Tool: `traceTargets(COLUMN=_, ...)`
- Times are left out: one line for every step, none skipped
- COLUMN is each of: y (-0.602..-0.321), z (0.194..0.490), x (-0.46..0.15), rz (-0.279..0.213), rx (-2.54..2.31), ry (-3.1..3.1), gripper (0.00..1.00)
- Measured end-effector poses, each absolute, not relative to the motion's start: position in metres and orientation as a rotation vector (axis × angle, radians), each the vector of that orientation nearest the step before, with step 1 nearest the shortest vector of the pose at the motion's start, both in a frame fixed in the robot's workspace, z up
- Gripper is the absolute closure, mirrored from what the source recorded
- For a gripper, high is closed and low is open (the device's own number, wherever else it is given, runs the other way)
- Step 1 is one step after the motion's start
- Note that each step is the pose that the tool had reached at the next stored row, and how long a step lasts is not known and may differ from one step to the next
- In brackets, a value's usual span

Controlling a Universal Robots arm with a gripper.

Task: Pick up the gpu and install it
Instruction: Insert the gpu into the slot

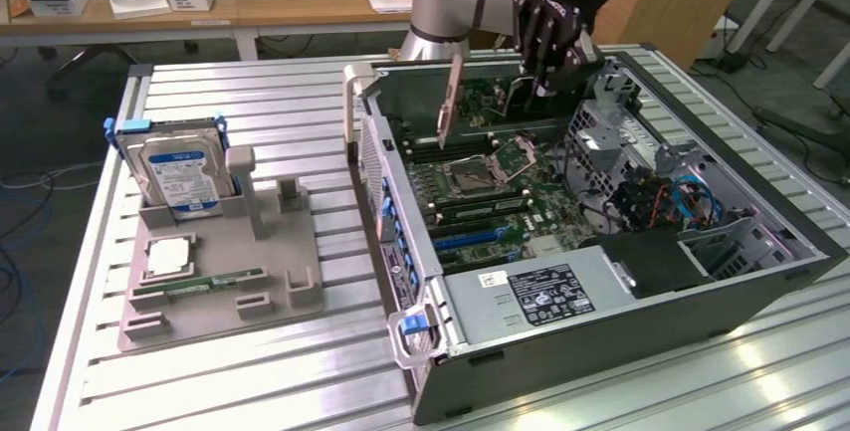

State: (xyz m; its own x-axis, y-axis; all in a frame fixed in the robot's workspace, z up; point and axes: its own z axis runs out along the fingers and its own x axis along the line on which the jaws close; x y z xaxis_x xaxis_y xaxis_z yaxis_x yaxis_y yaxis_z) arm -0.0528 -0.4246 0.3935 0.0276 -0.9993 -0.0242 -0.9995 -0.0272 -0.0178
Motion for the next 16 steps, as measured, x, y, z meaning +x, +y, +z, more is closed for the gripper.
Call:
traceTargets(y=-0.4246, z=0.3933, x=-0.0528, rz=0.008, rx=-2.232, ry=2.169, gripper=0.73)
traceTargets(y=-0.4247, z=0.3931, x=-0.0528, rz=0.008, rx=-2.233, ry=2.167, gripper=0.73)
traceTargets(y=-0.4247, z=0.3929, x=-0.0528, rz=0.008, rx=-2.235, ry=2.166, gripper=0.73)
traceTargets(y=-0.4248, z=0.3927, x=-0.0528, rz=0.008, rx=-2.236, ry=2.164, gripper=0.73)
traceTargets(y=-0.4248, z=0.3925, x=-0.0528, rz=0.008, rx=-2.238, ry=2.163, gripper=0.73)
traceTargets(y=-0.4249, z=0.3923, x=-0.0528, rz=0.008, rx=-2.239, ry=2.161, gripper=0.73)
traceTargets(y=-0.4249, z=0.3921, x=-0.0528, rz=0.008, rx=-2.240, ry=2.160, gripper=0.73)
traceTargets(y=-0.4249, z=0.3919, x=-0.0528, rz=0.008, rx=-2.242, ry=2.158, gripper=0.73)
traceTargets(y=-0.4250, z=0.3917, x=-0.0528, rz=0.008, rx=-2.243, ry=2.157, gripper=0.73)
traceTargets(y=-0.4250, z=0.3915, x=-0.0527, rz=0.008, rx=-2.244, ry=2.156, gripper=0.73)
traceTargets(y=-0.4251, z=0.3912, x=-0.0527, rz=0.008, rx=-2.245, ry=2.155, gripper=0.73)
traceTargets(y=-0.4251, z=0.3908, x=-0.0526, rz=0.008, rx=-2.245, ry=2.155, gripper=0.73)
traceTargets(y=-0.4252, z=0.3904, x=-0.0525, rz=0.008, rx=-2.245, ry=2.155, gripper=0.73)
traceTargets(y=-0.4253, z=0.3899, x=-0.0524, rz=0.008, rx=-2.245, ry=2.155, gripper=0.73)
traceTargets(y=-0.4253, z=0.3893, x=-0.0523, rz=0.008, rx=-2.245, ry=2.155, gripper=0.73)
traceTargets(y=-0.4253, z=0.3887, x=-0.0522, rz=0.008, rx=-2.245, ry=2.155, gripper=0.73)
